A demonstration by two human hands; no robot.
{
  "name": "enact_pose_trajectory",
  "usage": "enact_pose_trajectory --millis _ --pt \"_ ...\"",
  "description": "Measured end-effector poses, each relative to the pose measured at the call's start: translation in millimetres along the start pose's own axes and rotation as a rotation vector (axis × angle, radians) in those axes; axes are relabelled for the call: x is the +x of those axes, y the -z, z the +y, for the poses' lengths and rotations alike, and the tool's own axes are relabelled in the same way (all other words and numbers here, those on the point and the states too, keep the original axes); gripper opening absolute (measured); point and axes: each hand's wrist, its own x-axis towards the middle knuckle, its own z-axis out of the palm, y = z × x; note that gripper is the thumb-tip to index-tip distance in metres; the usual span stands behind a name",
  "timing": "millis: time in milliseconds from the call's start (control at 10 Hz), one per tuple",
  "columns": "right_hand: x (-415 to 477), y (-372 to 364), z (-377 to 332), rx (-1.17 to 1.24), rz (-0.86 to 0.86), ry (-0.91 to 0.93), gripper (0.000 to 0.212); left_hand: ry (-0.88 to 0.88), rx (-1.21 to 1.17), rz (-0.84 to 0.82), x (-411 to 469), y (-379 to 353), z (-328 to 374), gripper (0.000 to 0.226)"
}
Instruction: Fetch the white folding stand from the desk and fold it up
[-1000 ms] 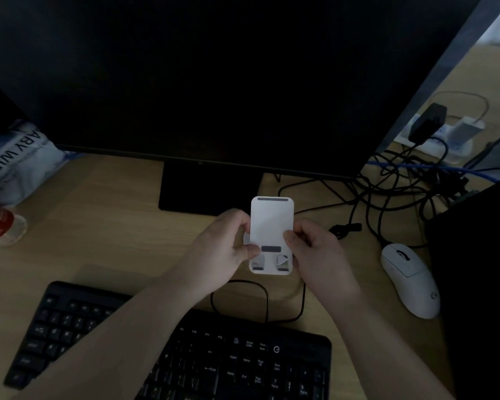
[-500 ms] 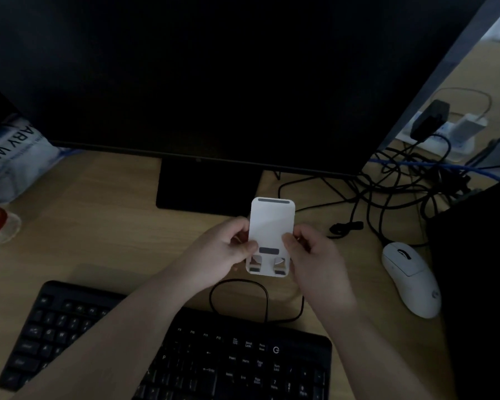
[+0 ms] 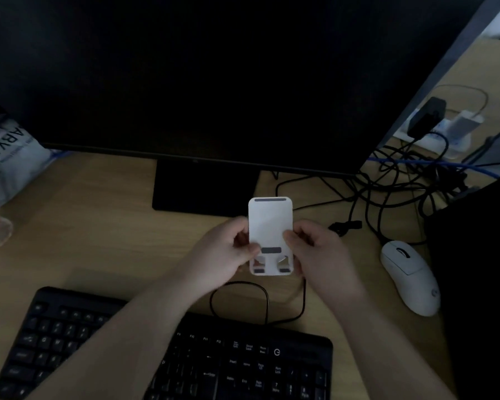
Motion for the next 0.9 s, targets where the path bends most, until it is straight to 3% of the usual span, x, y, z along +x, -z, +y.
enact_pose_trajectory --millis 200,400,700,900 --pt "-12.9 -17.1 5.2 0.089 0.089 -0.016 0.023 0.022 0.028 -0.119 13.5 24.3 2.9 0.015" --pt "-6.6 -10.1 1.9 0.038 0.075 -0.007 0.024 -0.007 0.012 -0.019 4.9 3.9 -1.6 0.018" --pt "-13.5 -18.1 6.0 0.065 0.147 0.007 0.021 -0.030 0.036 0.001 5.5 0.9 -3.7 0.012" --pt "-23.9 -12.3 -5.4 0.027 0.213 0.004 0.008 -0.056 0.072 0.144 -2.7 -1.2 -1.9 0.027"
